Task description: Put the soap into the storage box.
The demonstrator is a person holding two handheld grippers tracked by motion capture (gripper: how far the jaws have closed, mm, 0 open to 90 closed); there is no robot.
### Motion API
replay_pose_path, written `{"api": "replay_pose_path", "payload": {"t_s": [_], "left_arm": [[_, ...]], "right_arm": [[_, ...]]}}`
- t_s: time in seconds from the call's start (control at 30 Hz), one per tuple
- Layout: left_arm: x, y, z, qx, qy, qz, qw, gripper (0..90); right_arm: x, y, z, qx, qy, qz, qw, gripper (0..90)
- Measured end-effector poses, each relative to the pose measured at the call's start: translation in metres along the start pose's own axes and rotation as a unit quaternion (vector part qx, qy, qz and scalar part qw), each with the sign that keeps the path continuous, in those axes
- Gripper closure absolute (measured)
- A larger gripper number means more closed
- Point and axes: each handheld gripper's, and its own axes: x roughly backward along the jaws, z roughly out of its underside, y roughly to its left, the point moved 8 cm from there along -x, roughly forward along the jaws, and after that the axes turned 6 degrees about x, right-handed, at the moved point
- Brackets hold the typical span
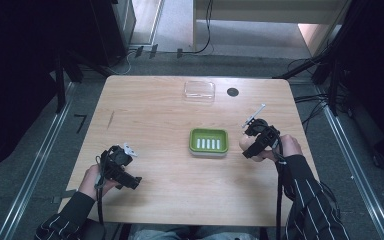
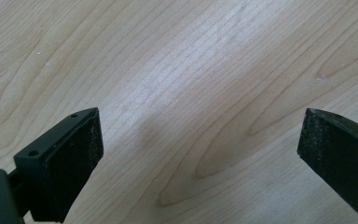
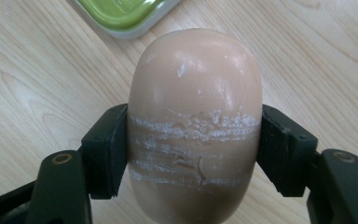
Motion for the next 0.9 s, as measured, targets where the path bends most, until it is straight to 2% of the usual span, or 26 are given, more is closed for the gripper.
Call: {"api": "replay_pose_path", "payload": {"t_s": [0.17,0.9], "left_arm": [[0.000,0.000,0.000,0.000,0.000,0.000,1.0000,0.5],[0.000,0.001,0.001,0.004,0.002,0.002,1.0000,0.6]], "right_arm": [[0.001,0.001,-0.007,0.003,-0.004,0.001,1.0000,33.3],[0.004,0.005,-0.045,0.047,-0.010,0.002,0.9988,33.3]]}}
